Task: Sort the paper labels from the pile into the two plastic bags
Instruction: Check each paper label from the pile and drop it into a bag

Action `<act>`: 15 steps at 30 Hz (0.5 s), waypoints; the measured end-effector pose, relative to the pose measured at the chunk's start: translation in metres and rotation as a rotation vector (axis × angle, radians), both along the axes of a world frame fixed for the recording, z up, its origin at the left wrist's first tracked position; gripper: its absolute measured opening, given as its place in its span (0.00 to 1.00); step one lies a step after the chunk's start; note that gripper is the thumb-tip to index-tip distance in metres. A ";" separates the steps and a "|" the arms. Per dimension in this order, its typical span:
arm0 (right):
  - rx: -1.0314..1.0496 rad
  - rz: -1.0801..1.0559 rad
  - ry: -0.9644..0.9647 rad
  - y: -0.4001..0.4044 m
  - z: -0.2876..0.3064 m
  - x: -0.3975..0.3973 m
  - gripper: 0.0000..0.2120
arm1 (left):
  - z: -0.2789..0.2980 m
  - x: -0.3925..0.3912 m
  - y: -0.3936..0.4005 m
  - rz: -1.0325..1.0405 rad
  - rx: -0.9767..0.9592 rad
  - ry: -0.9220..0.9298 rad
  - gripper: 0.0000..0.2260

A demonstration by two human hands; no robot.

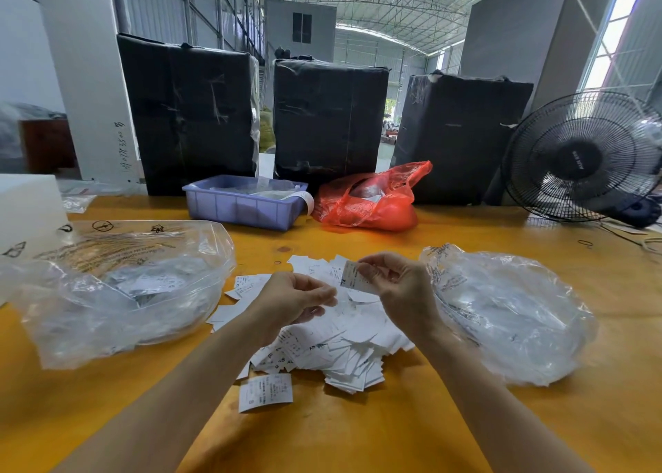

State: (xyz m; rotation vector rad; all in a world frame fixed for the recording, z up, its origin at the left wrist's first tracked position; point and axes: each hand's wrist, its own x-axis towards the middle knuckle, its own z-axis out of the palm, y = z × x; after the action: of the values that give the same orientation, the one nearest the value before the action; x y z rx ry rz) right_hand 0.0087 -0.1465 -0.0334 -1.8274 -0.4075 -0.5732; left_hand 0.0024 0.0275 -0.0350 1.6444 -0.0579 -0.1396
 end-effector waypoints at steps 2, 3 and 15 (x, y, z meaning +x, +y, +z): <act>-0.021 -0.015 -0.011 -0.001 -0.001 0.001 0.03 | 0.000 0.000 0.000 -0.019 0.028 -0.004 0.03; -0.026 -0.015 -0.013 -0.002 -0.001 0.001 0.03 | 0.001 0.000 0.000 -0.029 0.040 -0.007 0.03; -0.046 0.027 0.000 -0.001 -0.004 0.003 0.03 | 0.004 -0.004 0.000 -0.112 0.057 -0.014 0.06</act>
State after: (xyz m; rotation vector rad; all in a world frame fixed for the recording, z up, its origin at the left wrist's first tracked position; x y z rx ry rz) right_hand 0.0118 -0.1474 -0.0376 -1.8637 -0.4479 -0.5492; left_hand -0.0013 0.0276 -0.0306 1.6997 -0.1586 -0.2166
